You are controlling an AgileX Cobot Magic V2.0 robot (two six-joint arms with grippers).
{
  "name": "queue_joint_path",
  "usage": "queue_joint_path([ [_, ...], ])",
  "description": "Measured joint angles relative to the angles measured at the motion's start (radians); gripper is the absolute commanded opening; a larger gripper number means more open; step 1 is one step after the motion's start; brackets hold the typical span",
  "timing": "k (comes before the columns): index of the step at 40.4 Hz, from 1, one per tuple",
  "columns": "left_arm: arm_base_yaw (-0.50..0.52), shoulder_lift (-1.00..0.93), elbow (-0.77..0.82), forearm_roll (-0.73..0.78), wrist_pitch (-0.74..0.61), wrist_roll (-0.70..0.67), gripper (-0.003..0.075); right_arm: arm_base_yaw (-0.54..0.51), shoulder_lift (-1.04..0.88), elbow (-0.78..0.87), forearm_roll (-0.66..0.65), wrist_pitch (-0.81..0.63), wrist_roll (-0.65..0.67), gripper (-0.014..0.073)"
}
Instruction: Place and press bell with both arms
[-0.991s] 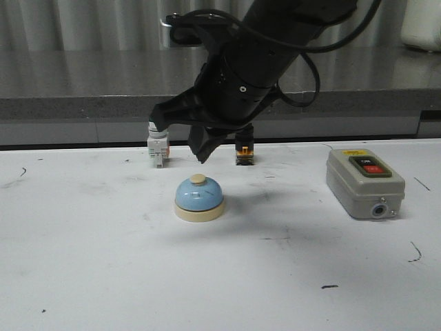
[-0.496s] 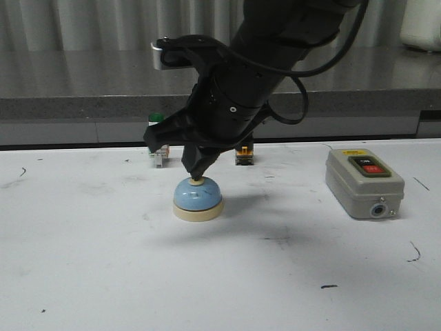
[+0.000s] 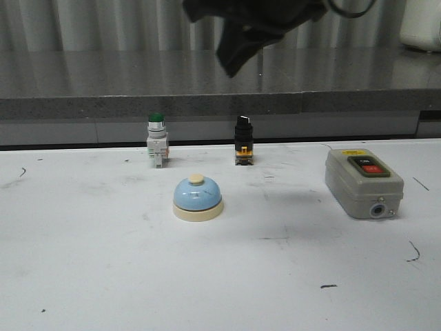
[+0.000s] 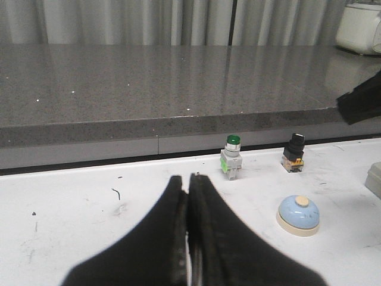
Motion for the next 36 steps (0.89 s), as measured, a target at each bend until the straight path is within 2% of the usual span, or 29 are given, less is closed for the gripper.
queue_joint_path([
  [11,0.0,0.0,0.0,0.0,0.0,0.0,-0.002,-0.302,-0.37,0.328,0.0,0.016,-0.004,-0.0062],
  [16,0.0,0.0,0.0,0.0,0.0,0.0,-0.002,-0.388,-0.54,0.47,-0.006,0.009,-0.01,-0.0062],
  [27,0.0,0.0,0.0,0.0,0.0,0.0,-0.002,-0.405,-0.962,0.772,-0.008,-0.094,-0.012,-0.0062],
  [36,0.0,0.0,0.0,0.0,0.0,0.0,-0.002,-0.405,-1.251,0.911,-0.008,-0.1,-0.014,-0.0062],
])
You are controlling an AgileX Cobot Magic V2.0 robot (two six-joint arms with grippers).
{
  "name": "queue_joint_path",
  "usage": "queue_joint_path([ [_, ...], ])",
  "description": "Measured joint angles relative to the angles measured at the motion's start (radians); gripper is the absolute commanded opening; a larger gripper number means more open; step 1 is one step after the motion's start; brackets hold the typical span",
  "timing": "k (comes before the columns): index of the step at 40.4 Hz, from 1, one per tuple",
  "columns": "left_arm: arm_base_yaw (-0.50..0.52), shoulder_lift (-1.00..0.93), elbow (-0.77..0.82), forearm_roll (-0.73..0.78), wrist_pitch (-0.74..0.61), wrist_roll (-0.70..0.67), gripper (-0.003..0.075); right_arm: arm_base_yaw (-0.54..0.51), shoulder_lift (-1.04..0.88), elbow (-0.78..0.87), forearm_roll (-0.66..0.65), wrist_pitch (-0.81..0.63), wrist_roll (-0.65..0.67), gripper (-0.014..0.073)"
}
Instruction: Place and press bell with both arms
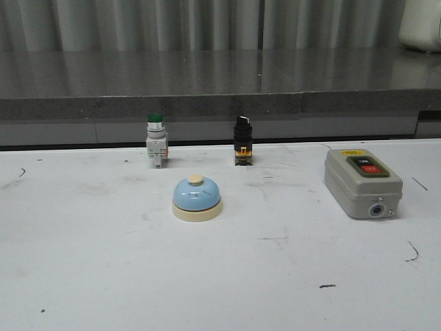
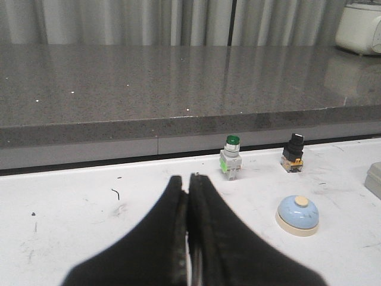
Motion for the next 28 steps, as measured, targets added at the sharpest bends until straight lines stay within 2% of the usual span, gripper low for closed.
queue_joint_path([
  [7,0.0,0.0,0.0,0.0,0.0,0.0,-0.002,0.0,-0.117,0.038,0.0,0.0,0.0,-0.0062],
  [28,0.0,0.0,0.0,0.0,0.0,0.0,-0.002,0.0,-0.128,0.041,0.0,0.0,0.0,-0.0062],
])
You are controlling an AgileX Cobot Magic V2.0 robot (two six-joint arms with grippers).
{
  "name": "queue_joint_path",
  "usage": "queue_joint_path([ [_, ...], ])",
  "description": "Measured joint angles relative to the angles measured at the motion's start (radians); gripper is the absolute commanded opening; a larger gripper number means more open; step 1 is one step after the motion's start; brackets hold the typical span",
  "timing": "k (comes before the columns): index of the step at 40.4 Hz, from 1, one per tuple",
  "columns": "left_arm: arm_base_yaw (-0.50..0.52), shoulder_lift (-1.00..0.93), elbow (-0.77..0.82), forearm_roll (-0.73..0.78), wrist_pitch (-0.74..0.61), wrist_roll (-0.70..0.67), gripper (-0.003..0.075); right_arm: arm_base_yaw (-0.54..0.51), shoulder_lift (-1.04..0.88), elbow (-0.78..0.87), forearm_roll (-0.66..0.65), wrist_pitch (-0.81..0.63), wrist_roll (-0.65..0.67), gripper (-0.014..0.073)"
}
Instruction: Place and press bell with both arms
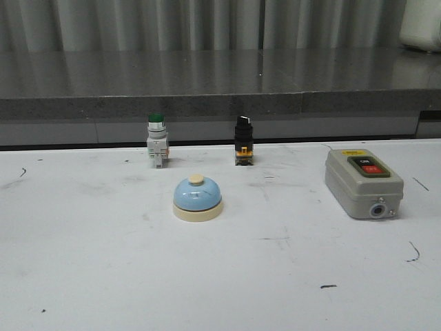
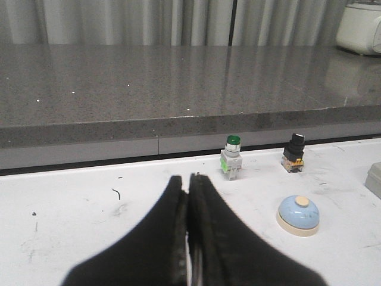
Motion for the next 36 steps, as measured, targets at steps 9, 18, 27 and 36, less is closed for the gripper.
queue_joint_path([
  [9,0.0,0.0,0.0,0.0,0.0,0.0,-0.002,0.0,0.0,0.0,0.0,0.0,0.0,-0.0062],
  [18,0.0,0.0,0.0,0.0,0.0,0.0,-0.002,0.0,0.0,0.0,0.0,0.0,0.0,-0.0062],
  [27,0.005,-0.024,0.033,0.0,0.0,0.0,-0.002,0.0,0.0,0.0,0.0,0.0,0.0,-0.0062],
  [36,0.12,-0.057,0.167,-0.002,-0.044,0.0,-0.002,0.0,0.0,0.002,0.0,0.0,0.0,-0.0062],
])
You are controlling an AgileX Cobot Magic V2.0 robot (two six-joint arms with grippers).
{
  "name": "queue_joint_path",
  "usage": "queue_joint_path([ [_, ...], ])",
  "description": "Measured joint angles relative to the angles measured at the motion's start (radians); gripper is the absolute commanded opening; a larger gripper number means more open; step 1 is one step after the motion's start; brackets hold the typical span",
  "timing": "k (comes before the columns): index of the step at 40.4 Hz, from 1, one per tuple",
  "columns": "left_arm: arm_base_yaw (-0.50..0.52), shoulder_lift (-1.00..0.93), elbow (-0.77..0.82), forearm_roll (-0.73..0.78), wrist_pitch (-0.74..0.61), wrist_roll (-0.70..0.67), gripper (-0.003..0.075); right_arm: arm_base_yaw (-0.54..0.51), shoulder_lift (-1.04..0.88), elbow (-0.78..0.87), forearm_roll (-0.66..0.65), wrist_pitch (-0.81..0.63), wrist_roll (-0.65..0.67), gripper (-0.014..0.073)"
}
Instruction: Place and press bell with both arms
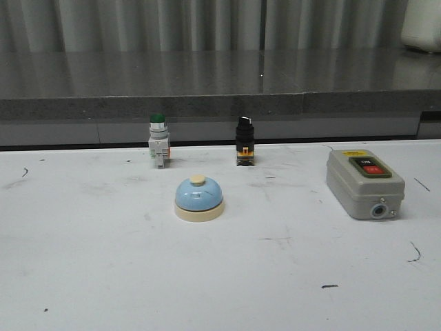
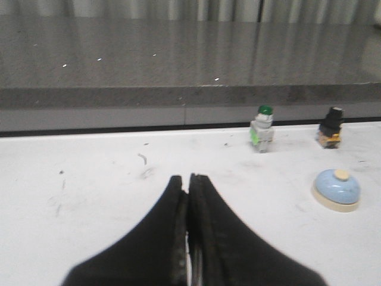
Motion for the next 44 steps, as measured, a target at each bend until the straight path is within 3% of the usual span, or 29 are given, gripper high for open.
queue_joint_path([
  [8,0.132,0.0,0.153,-0.002,-0.157,0.0,-0.002,0.0,0.0,0.0,0.0,0.0,-0.002,-0.0062],
  [14,0.159,0.0,0.182,-0.002,-0.236,0.0,-0.002,-0.001,0.0,0.0,0.0,0.0,-0.002,-0.0062],
  [44,0.159,0.0,0.182,-0.002,-0.25,0.0,-0.002,-0.001,0.0,0.0,0.0,0.0,-0.002,-0.0062],
])
